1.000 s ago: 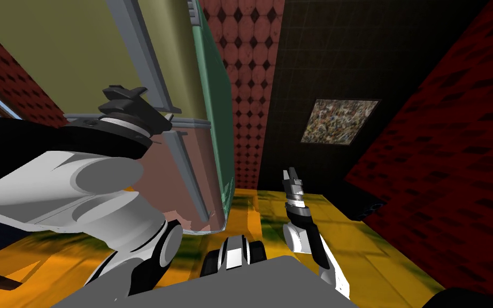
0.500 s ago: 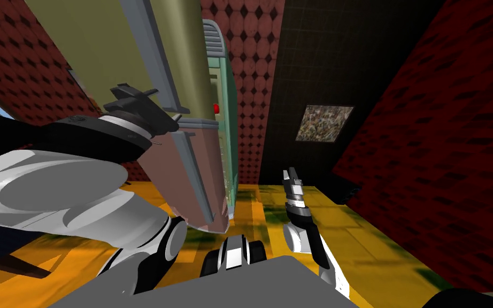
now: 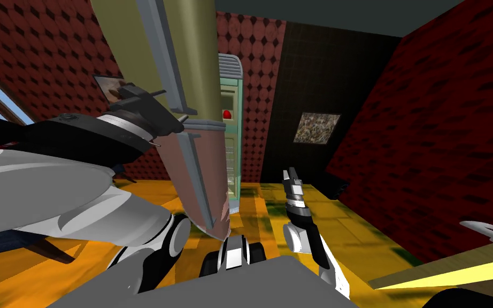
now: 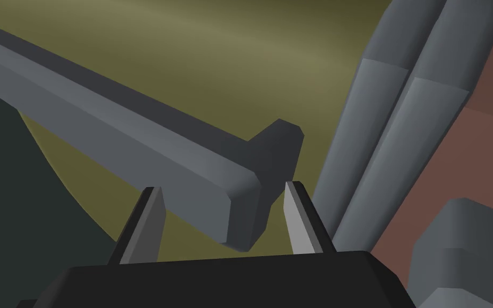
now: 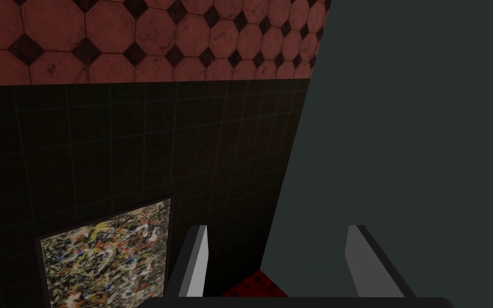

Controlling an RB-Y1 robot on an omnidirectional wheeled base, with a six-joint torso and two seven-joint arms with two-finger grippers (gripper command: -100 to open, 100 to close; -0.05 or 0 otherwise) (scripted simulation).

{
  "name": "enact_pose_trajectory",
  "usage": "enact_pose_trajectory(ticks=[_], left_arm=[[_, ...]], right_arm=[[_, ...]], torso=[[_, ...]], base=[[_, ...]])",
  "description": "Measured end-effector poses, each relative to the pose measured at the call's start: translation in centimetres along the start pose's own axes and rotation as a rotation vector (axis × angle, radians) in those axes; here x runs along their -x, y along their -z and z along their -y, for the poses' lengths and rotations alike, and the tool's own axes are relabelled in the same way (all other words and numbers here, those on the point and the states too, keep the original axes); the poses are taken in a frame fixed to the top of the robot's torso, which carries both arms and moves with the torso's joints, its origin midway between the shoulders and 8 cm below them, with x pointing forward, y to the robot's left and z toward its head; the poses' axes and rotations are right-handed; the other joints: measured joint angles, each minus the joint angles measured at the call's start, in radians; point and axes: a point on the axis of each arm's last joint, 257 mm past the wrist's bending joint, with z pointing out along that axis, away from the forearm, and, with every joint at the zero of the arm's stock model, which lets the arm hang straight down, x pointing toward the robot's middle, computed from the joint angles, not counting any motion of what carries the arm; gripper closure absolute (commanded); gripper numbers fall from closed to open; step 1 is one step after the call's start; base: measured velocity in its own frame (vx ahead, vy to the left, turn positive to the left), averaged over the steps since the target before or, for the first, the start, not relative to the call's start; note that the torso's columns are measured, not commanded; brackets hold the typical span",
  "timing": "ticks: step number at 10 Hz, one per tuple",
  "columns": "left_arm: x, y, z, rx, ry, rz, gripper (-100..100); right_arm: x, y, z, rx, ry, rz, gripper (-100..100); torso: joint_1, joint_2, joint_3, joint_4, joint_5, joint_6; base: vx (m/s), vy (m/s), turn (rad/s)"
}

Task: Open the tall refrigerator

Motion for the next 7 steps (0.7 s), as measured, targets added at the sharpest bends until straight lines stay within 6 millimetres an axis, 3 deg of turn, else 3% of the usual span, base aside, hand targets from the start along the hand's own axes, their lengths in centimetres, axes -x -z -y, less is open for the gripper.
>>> enact_pose_trajectory(ticks=[2, 7], left_arm=[[-1.5, 0.1, -0.2, 0.011, 0.04, -0.051, 100], [-3.7, 0.2, -0.6, 0.033, 0.106, -0.135, 100]], right_arm=[[0.0, 0.0, 0.0, 0.0, 0.0, 0.0, 0], [0.0, 0.0, 0.0, 0.0, 0.0, 0.0, 0]], torso=[[0.014, 0.007, 0.005, 0.003, 0.006, -0.003], [0.013, 0.002, -0.001, 0.003, 0.006, -0.005]], base=[[-0.136, 0.256, -0.077], [-0.129, 0.224, -0.048]])
